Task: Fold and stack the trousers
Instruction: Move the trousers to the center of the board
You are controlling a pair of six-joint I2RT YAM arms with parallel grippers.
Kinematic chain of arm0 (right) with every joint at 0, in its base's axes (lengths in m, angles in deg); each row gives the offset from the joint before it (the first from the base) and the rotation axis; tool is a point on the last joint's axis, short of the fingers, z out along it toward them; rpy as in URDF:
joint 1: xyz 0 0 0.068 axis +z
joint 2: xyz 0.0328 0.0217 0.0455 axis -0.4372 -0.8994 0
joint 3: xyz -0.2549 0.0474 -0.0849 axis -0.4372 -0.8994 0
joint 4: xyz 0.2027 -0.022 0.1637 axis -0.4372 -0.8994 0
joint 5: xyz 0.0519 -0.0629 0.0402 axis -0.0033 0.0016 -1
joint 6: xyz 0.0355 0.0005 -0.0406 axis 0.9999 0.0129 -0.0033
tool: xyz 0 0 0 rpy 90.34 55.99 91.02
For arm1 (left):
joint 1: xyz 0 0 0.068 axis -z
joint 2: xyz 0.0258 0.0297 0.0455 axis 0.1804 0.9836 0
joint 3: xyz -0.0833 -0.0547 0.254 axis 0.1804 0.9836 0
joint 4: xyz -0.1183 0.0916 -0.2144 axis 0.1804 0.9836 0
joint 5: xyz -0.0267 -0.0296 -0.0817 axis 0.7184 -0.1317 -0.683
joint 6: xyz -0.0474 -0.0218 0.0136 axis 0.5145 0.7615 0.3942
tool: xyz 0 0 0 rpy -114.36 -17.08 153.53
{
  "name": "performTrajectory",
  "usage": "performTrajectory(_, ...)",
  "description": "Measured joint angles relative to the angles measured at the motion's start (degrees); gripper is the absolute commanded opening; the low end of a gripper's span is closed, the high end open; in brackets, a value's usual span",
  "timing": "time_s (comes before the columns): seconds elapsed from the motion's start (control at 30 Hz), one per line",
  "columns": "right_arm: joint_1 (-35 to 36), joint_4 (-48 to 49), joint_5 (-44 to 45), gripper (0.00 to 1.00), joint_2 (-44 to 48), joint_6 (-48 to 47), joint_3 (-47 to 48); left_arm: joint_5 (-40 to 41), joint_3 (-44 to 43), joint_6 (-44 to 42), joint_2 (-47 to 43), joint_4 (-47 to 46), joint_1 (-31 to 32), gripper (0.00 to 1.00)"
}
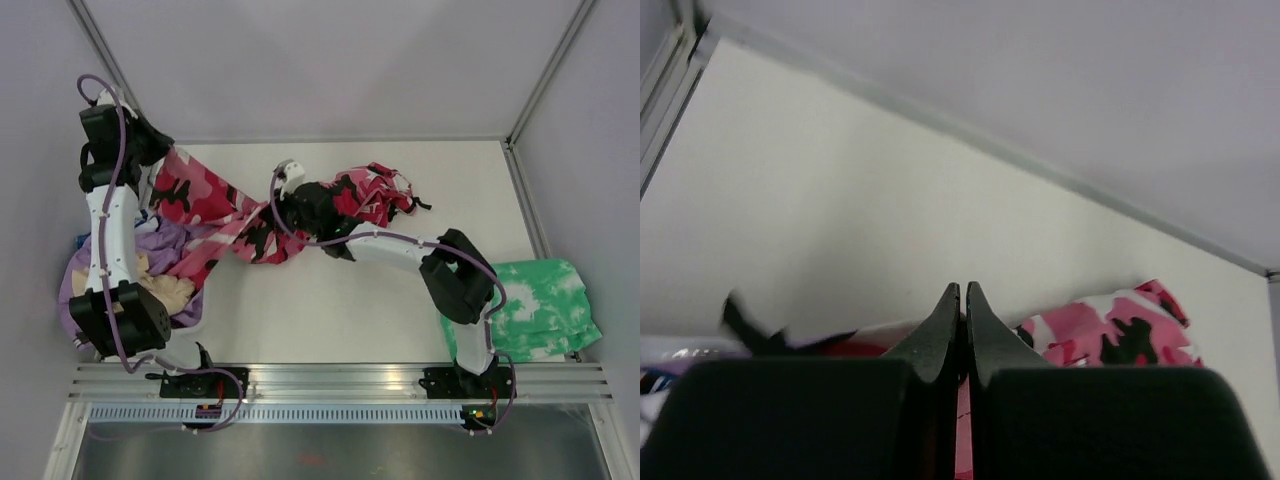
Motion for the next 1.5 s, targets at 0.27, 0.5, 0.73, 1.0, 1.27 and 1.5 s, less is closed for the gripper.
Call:
performTrajectory(0.27, -11.6, 1.9, 4.4, 0.0, 10.3, -0.4, 0.2, 5.7, -7.7, 8.1, 0.0, -8.9, 8.1, 0.02)
performTrajectory(0.5, -16.8, 2.3, 7.1, 0.0, 10.6, -0.3, 4.3, 12.0, -12.9, 12.3, 10.3, -13.3, 15.0, 0.02)
performTrajectory(0.73, -21.7, 1.5, 7.3, 0.0, 13.4, -0.8, 4.4, 12.3, -19.3, 14.5, 18.6, -13.3, 19.8, 0.02)
performTrajectory(1.0, -24.1, -0.7, 16.2, 0.0, 19.9, -4.8, 9.5, 11.4, -35.3, 14.4, 23.3, -15.0, 27.1, 0.02)
performTrajectory(1.27, -35.5, -4.5, 18.0, 0.0, 17.0, -2.6, 14.7, 11.1, -39.2, 14.3, 30.1, -14.6, 35.5, 0.02)
performTrajectory(1.5, -34.8, -7.3, 5.6, 0.4, 12.5, -2.2, 6.3, 13.9, -25.2, 13.3, 31.4, -5.4, 34.4, 0.64)
